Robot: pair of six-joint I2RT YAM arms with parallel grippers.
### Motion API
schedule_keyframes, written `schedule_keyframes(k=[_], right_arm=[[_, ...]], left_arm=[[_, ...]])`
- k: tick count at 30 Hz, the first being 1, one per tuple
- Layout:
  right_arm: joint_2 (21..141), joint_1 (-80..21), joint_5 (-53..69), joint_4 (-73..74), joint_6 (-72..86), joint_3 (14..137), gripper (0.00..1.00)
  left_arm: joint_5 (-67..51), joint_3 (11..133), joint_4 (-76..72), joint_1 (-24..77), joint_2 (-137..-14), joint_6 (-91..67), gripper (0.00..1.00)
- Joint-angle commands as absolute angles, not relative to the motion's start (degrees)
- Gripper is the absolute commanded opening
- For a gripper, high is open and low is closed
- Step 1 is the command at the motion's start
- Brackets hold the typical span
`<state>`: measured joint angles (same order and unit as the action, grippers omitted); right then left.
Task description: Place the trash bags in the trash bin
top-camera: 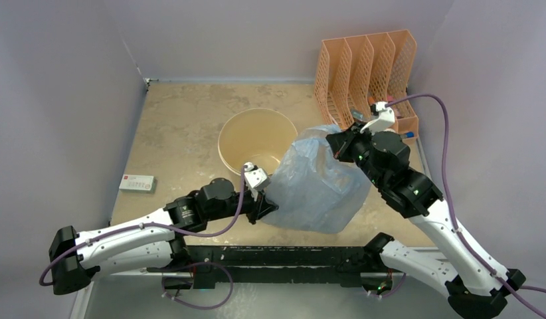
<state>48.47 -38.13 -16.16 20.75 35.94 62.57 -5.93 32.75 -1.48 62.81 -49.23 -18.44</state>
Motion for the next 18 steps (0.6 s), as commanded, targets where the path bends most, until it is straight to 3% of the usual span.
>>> schedule_keyframes(k=[1, 4, 8, 11, 13, 18], right_arm=[[45.95, -38.1, -22.49, 20.26, 38.88, 63.77, 0.0], [45.1, -38.08, -22.5, 19.73, 38.9, 62.7, 0.0], [45.75, -38.06, -21.26, 19.78, 39.09, 62.62, 0.0], [45.77, -38.01, -20.9, 19.07, 39.29, 62.05, 0.0], [46.04, -38.07, -21.76, 19.15, 39.62, 61.77, 0.0], [46.27, -37.98, -25.45, 20.3, 42.26, 61.11, 0.0]], left_arm=[[-0.42, 39.08, 18.65, 62.93, -49.49, -19.31, 0.1], [1.78, 40.38, 19.66, 62.93, -47.22, -19.51, 0.14], [-0.38, 41.72, 17.34, 62.98, -45.75, -18.62, 0.27], [-6.56, 40.96, 13.29, 62.93, -47.12, -17.23, 0.48], [-9.9, 39.46, 10.33, 62.93, -49.23, -17.68, 0.56], [-13.76, 32.21, -2.15, 62.93, -52.57, -23.76, 0.63]])
